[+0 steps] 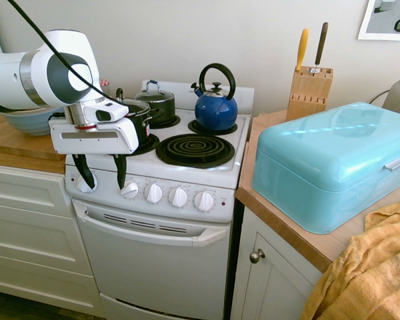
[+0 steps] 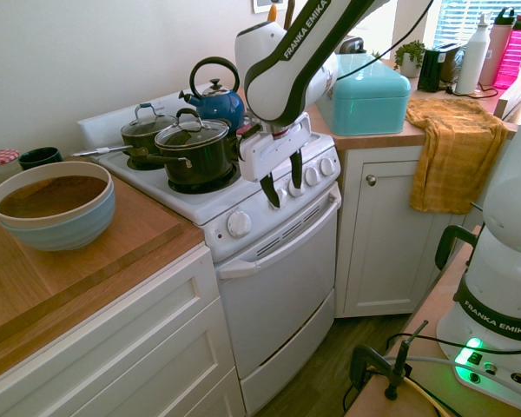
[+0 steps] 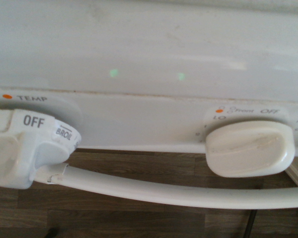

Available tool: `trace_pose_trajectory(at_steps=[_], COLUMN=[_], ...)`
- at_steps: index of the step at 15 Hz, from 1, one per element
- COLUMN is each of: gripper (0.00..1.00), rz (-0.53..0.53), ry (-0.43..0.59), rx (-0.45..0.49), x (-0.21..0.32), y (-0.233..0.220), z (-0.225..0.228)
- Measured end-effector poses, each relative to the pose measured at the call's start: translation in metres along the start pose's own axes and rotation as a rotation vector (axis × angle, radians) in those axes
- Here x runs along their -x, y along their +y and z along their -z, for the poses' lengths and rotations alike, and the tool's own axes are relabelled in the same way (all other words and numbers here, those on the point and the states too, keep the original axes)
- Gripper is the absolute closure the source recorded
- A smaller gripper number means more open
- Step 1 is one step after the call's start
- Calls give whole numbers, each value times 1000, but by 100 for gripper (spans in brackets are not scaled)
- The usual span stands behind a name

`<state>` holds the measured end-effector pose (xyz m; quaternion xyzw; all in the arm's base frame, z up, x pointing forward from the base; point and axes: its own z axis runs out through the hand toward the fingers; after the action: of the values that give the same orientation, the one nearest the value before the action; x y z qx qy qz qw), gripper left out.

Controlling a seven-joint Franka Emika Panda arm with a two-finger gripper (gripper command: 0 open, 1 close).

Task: Turn off the stove

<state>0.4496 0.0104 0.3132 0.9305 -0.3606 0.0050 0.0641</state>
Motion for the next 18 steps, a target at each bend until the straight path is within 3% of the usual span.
trace_pose_trajectory(at_steps=[18], gripper=[100], rz=[11], ry=[75], rx=[62], x=[-16], y=[-25], z=[-8])
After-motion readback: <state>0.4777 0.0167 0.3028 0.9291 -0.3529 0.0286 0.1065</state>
